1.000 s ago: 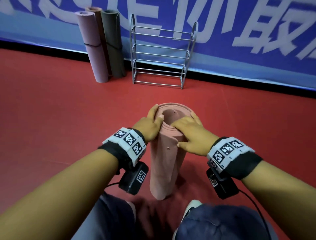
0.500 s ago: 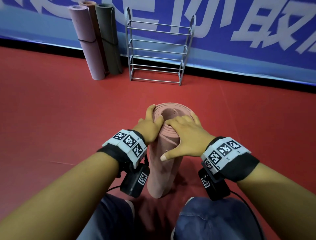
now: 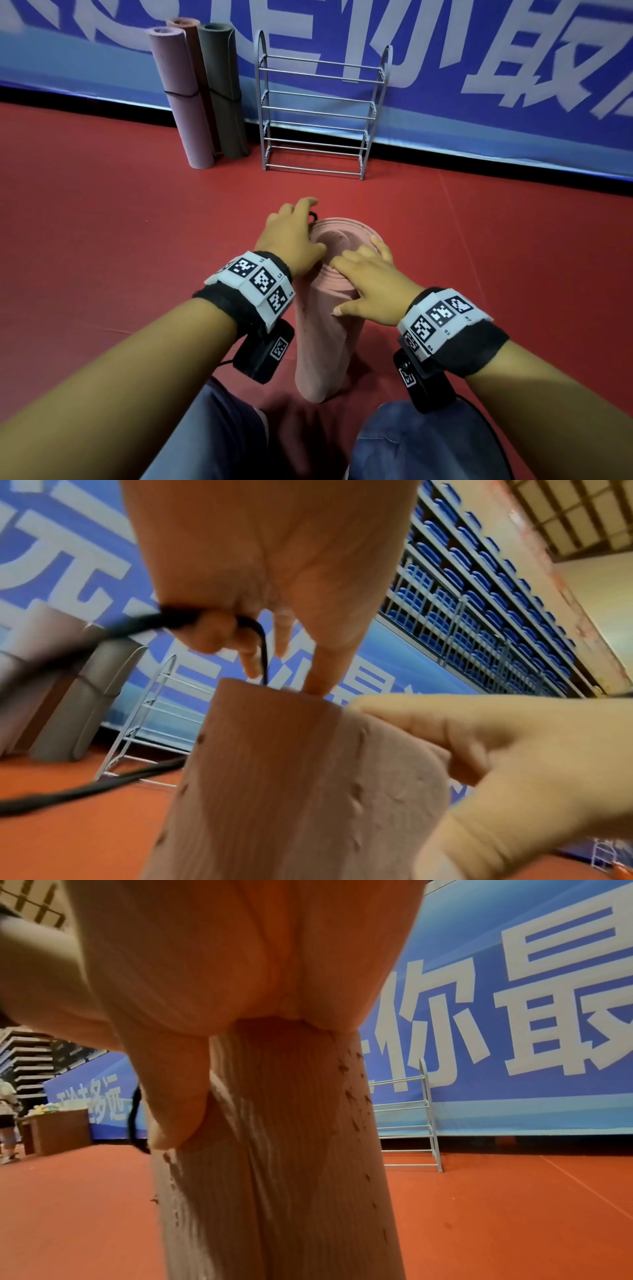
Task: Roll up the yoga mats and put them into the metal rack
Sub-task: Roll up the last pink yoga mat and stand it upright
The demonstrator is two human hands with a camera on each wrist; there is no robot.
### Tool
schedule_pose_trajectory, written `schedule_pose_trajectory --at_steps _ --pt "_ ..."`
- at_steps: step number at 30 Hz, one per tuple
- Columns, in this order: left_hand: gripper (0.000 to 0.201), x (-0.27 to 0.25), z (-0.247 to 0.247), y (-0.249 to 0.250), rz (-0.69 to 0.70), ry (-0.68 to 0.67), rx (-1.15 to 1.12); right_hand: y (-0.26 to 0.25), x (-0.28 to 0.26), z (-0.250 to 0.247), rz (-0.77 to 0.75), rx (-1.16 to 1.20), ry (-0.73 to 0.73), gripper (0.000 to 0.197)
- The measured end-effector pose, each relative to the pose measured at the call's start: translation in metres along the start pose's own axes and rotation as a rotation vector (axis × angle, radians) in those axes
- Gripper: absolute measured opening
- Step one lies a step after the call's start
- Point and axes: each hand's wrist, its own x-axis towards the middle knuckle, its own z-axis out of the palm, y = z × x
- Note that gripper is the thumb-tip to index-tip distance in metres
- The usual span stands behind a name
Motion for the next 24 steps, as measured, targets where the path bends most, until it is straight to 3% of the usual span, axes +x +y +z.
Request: schedule_pose_trajectory --at_steps 3,5,12,14,16,17,20,21,24 --pt "0.061 0.000 0.011 0.005 0.141 -0.120 0.095 0.003 -0.004 0.003 -0.026 0.047 0.032 0.052" --pt "0.058 0.000 0.019 0.005 0.200 -0.132 0.191 0.006 -0.006 0.004 -0.019 0.169 0.090 0.052" --pt "0.047 0.002 0.029 0.004 0.255 -0.107 0.198 0.024 -0.012 0.004 -0.036 0.528 0.285 0.054" --pt "0.049 0.003 0.030 0.000 0.297 -0.164 0.197 0.031 -0.012 0.004 -0.075 0.532 0.288 0.057" --pt "0.036 0.000 0.023 0.000 0.276 -0.269 0.157 0.036 -0.012 0.004 -0.070 0.548 0.283 0.060" --pt "0.036 -0.001 0.018 -0.001 0.268 -0.329 0.116 0.038 -0.012 0.004 -0.055 0.569 0.282 0.063" --pt "0.073 -0.004 0.007 -0.004 0.350 -0.429 0.177 0.038 -0.012 0.003 -0.019 0.615 0.250 0.066" --pt "0.077 -0.004 0.006 -0.006 0.379 -0.426 0.224 0.038 -0.012 0.001 -0.023 0.629 0.224 0.064" --pt "0.062 -0.004 0.007 -0.009 0.411 -0.363 0.234 0.039 -0.009 -0.010 -0.050 0.798 0.241 0.044"
